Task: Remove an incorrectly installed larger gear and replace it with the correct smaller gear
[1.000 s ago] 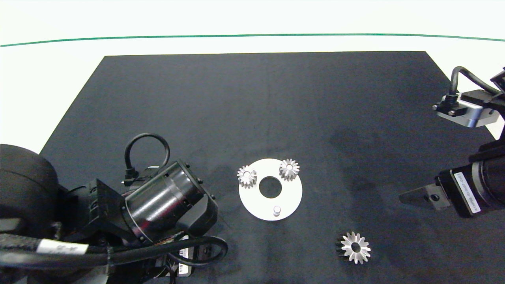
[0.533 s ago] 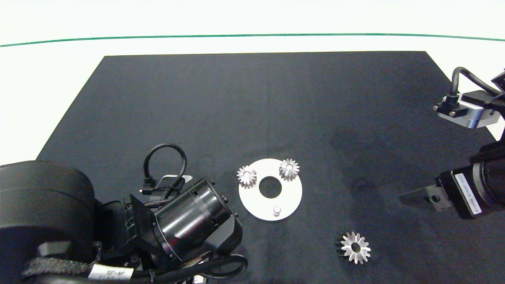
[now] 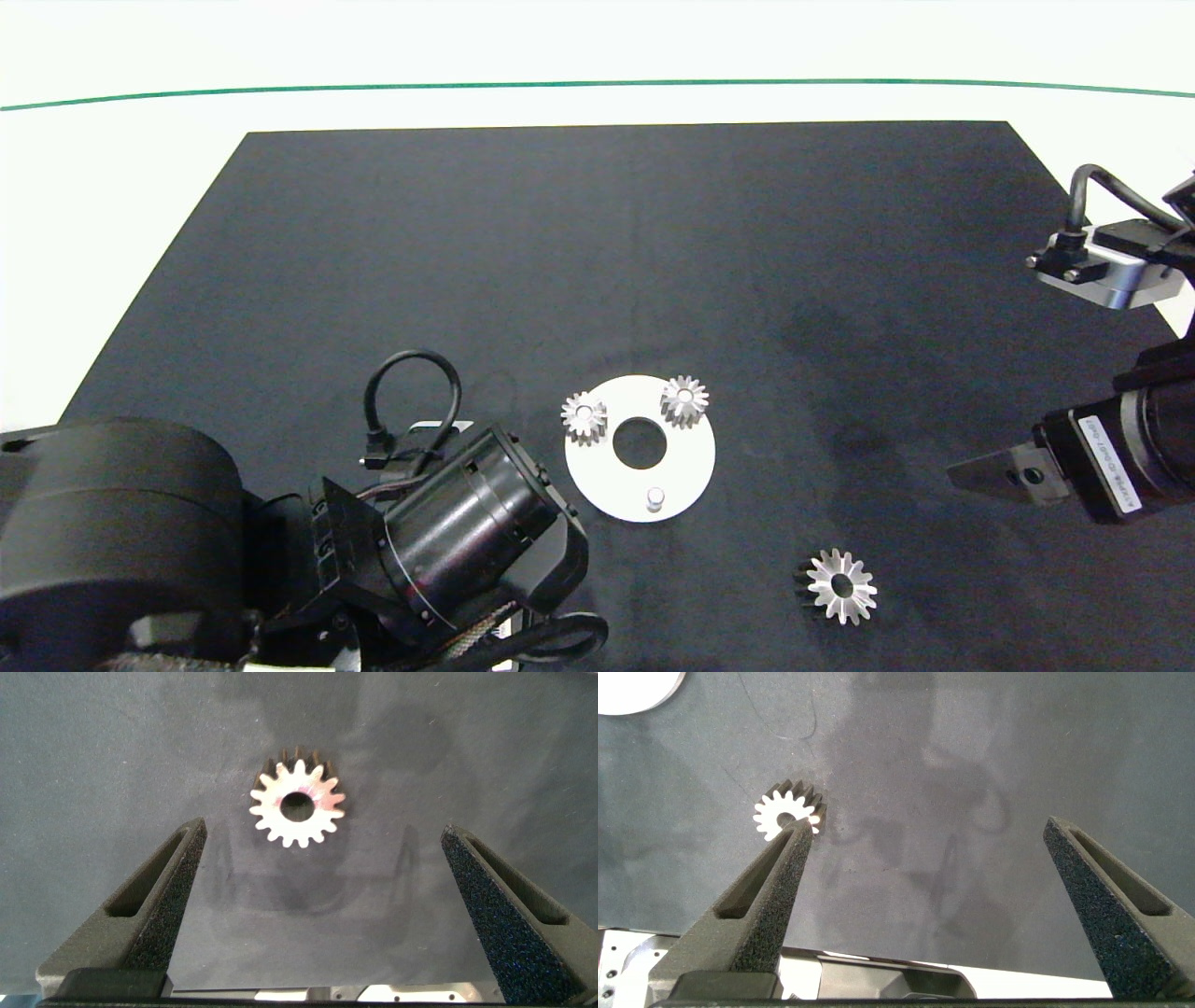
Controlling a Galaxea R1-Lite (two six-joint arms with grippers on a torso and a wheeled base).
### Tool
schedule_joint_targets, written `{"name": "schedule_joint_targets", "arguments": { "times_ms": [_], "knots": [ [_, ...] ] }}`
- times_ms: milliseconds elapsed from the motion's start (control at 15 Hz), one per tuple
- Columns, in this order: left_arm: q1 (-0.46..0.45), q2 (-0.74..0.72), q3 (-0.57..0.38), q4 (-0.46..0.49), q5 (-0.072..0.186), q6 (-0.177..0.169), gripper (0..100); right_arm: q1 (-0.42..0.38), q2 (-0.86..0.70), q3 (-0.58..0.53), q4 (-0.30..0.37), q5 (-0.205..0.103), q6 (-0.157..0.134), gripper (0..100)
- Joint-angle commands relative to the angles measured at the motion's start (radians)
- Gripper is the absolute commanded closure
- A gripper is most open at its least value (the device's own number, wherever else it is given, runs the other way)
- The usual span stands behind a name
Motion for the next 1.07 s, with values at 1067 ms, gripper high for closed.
{"name": "schedule_joint_targets", "arguments": {
  "times_ms": [1067],
  "knots": [
    [0.018,0.048,0.051,-0.090,0.006,0.010,1,0.016,-0.022,0.025,0.003,-0.002,0.000,0]
  ]
}}
